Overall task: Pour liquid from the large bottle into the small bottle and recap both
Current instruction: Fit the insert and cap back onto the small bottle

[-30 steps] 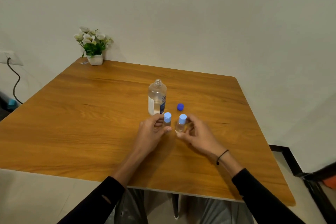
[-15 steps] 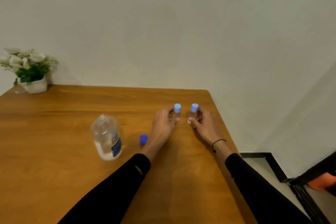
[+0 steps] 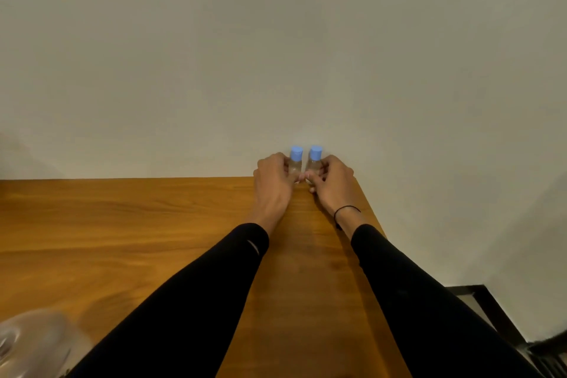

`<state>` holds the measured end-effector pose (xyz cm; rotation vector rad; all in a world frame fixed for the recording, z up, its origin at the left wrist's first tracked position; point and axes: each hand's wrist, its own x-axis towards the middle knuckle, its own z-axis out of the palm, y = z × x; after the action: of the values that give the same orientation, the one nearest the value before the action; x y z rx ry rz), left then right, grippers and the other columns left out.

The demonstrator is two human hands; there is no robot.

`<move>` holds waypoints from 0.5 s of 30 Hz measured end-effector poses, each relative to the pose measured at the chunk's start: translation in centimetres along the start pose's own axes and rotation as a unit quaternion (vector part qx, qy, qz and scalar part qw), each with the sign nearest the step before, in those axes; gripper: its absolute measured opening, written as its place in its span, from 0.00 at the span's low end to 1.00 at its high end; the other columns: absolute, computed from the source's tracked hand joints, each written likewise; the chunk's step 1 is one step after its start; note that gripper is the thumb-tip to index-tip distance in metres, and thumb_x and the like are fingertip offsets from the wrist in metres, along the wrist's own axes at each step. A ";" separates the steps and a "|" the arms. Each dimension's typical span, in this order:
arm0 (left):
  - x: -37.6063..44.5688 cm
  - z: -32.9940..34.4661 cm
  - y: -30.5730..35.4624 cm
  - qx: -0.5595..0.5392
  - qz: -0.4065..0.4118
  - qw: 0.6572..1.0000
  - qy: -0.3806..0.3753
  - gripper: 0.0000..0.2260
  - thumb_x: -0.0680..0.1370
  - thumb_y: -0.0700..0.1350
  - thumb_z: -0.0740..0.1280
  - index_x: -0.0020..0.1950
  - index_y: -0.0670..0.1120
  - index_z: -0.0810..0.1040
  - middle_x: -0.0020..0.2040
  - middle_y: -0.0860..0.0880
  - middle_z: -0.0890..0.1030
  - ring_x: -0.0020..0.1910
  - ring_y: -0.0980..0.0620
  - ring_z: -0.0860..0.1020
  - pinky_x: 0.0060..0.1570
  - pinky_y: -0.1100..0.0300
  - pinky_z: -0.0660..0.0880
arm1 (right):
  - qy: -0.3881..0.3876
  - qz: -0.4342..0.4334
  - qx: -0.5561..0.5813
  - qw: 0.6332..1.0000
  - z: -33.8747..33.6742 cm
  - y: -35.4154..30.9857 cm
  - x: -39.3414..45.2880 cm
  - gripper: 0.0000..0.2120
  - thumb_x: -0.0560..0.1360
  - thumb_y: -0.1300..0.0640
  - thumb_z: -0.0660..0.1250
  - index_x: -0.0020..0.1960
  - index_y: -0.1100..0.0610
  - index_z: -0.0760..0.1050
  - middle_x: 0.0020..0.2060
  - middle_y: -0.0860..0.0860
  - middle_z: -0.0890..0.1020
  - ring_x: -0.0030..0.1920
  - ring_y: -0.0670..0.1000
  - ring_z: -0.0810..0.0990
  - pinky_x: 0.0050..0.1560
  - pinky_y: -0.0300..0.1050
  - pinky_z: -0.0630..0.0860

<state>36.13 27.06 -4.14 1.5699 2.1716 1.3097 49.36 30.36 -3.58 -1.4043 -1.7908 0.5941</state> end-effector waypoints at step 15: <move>-17.6 -10.4 5.8 -0.076 -0.107 0.991 -0.017 0.15 0.77 0.52 0.76 0.62 0.52 0.81 0.49 0.55 0.85 0.52 0.52 0.84 0.54 0.52 0.82 | -0.068 0.046 0.074 0.994 -4.0 -2.9 -14.1 0.13 0.79 0.60 0.72 0.60 0.50 0.74 0.45 0.50 0.82 0.46 0.51 0.82 0.49 0.54 0.83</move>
<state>41.88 7.08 0.29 1.2541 2.0962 1.3347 52.22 15.68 -3.04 -1.3778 -1.7539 0.8728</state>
